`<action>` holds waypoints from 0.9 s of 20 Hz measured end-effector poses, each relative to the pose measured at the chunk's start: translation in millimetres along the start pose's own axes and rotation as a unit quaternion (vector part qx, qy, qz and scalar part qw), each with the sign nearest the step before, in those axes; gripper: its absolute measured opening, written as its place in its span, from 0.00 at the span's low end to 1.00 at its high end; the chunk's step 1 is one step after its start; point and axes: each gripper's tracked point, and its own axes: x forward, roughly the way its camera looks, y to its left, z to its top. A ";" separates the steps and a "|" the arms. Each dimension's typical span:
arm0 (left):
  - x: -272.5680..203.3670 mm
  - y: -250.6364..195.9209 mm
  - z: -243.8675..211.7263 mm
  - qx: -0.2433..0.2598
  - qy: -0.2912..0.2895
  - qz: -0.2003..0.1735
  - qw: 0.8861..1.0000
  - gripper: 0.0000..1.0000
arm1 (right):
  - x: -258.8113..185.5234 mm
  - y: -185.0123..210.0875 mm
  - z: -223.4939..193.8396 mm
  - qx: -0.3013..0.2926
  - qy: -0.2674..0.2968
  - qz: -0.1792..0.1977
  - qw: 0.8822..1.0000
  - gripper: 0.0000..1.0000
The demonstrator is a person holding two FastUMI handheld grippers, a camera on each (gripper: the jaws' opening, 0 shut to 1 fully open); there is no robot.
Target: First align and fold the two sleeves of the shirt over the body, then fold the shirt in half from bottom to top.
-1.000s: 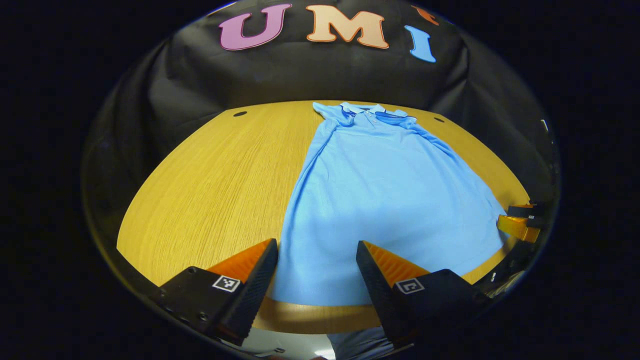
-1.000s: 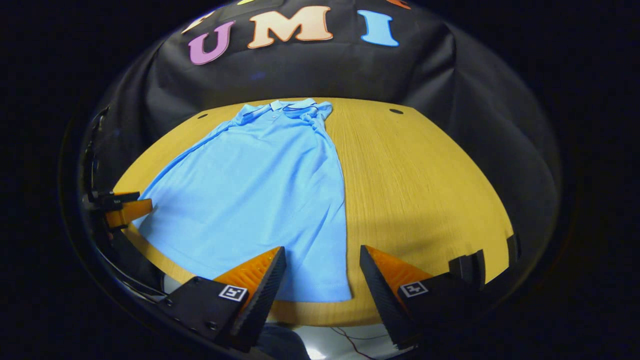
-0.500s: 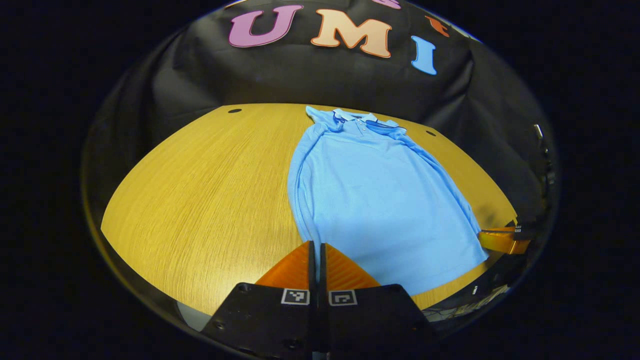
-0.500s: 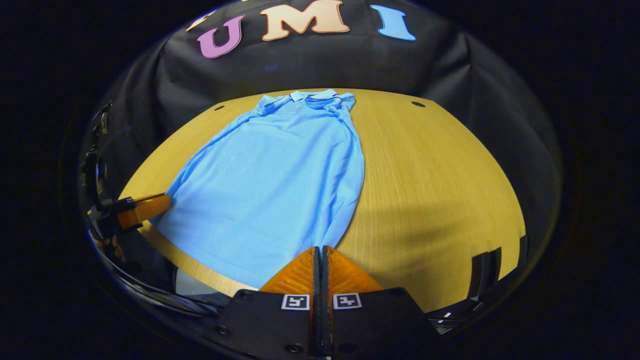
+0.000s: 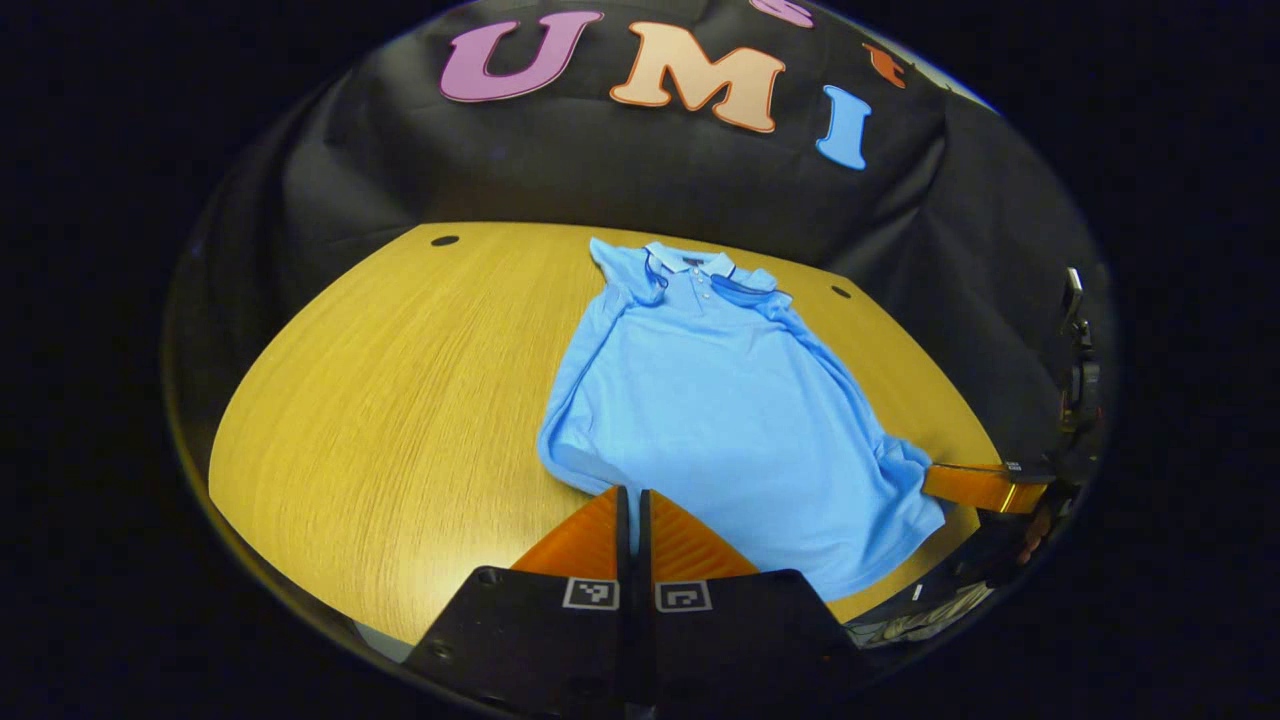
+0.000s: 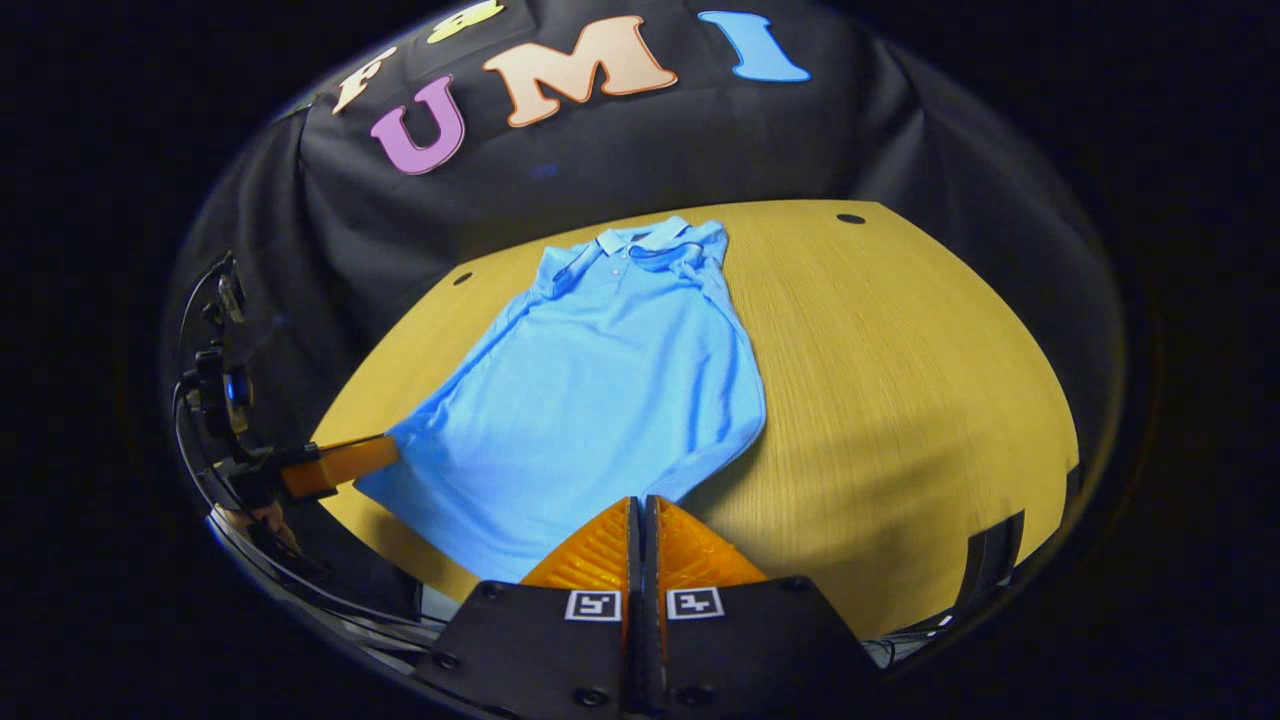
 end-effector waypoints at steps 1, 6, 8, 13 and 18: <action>2.3 0.4 10.0 0.000 -0.002 0.000 1.000 0.00 | 0.8 2.6 13.3 0.010 -0.010 0.004 1.000 0.02; 14.9 7.3 74.3 -0.009 -0.036 -0.005 0.999 0.00 | 12.7 4.6 77.7 0.040 -0.051 0.008 0.998 0.02; 24.5 10.2 103.0 -0.012 -0.052 -0.007 0.999 0.00 | 22.2 5.7 99.2 0.049 -0.065 0.008 0.997 0.02; 53.9 19.2 153.5 0.000 -0.067 -0.008 0.998 0.00 | 48.1 6.7 149.0 0.050 -0.085 0.007 0.995 0.02; 60.4 35.5 110.0 -0.031 -0.017 0.009 0.999 0.00 | 59.8 6.0 153.5 0.050 -0.085 -0.001 0.995 0.02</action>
